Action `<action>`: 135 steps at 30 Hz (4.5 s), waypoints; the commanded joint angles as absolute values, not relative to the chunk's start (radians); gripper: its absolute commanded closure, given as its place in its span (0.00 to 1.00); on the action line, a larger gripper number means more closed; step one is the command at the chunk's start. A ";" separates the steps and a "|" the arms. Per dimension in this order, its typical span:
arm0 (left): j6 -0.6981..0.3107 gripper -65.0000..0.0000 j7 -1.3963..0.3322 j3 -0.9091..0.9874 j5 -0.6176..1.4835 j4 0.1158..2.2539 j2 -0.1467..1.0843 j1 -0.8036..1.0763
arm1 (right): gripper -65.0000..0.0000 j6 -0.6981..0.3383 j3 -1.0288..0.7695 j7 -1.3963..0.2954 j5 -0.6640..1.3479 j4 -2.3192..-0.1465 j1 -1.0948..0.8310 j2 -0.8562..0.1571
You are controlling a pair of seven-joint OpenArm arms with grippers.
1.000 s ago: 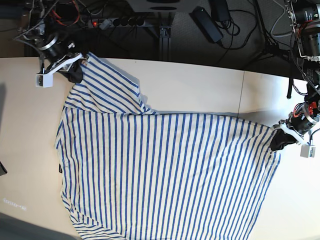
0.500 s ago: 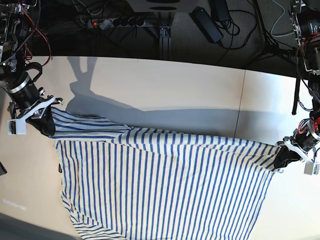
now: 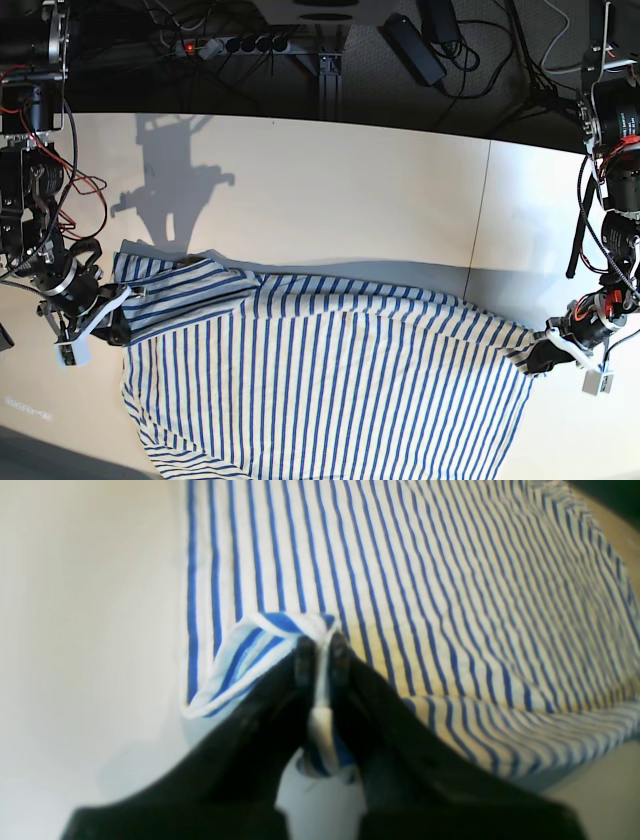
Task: Fold the T-shirt properly
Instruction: 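Lift the shirt edge with both grippers and fold it over the body, then lower the folded edge onto the shirt and open both grippers, then move both grippers to the opposite shirt edge and pinch it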
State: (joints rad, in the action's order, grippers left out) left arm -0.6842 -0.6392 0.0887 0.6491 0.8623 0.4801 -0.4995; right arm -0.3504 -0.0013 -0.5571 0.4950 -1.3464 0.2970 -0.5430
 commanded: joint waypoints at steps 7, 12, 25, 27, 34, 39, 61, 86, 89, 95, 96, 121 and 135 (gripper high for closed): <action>-0.698 1.00 -0.554 0.090 0.634 0.813 0.496 -0.562 | 1.00 -0.420 0.069 -0.532 0.493 -1.173 0.509 -0.562; -0.698 1.00 -0.505 0.090 0.601 0.795 0.489 -0.562 | 1.00 -0.423 0.172 -0.532 0.485 -1.098 0.594 -0.559; -0.698 0.50 -0.437 0.090 0.534 0.795 0.472 -0.568 | 0.31 -0.418 0.210 -0.519 0.452 -1.023 0.638 -0.529; -0.698 0.50 -0.422 0.090 0.534 0.796 0.474 -0.577 | 0.31 -0.418 0.208 -0.516 0.453 -1.027 0.640 -0.529; -0.698 0.44 -0.445 0.090 0.535 0.795 0.480 -0.660 | 0.31 -0.418 0.194 -0.516 0.491 -1.032 0.640 -0.529; -0.698 0.59 -0.480 0.090 0.550 0.795 0.479 -0.661 | 0.37 -0.419 0.193 -0.515 0.504 -1.032 0.636 -0.495; -0.531 1.00 -0.616 -0.295 0.331 0.795 0.443 -0.625 | 1.00 -0.337 0.189 -0.467 0.281 -0.780 0.550 -0.398; -0.622 1.00 -0.895 -0.158 0.565 1.358 0.532 -0.099 | 1.00 -0.344 -0.138 -0.702 0.435 -1.531 -0.098 -0.405; -0.622 1.00 -0.895 -0.084 0.563 1.489 0.532 0.033 | 1.00 -0.353 -0.167 -0.701 0.438 -1.588 -0.184 -0.405; -0.621 1.00 -0.893 0.015 0.562 1.678 0.522 0.237 | 1.00 -0.375 -0.200 -0.701 0.443 -1.692 -0.317 -0.415; -0.621 1.00 -0.893 0.031 0.562 1.703 0.517 0.262 | 1.00 -0.375 -0.200 -0.701 0.458 -1.707 -0.337 -0.427; -0.618 0.92 -0.810 0.279 0.588 1.835 0.510 0.327 | 1.00 -0.374 -0.321 -0.682 0.498 -1.788 -0.440 -0.504; -0.531 0.45 -0.652 0.284 0.621 1.637 0.603 0.026 | 1.00 -0.375 -0.321 -0.682 0.497 -1.784 -0.443 -0.503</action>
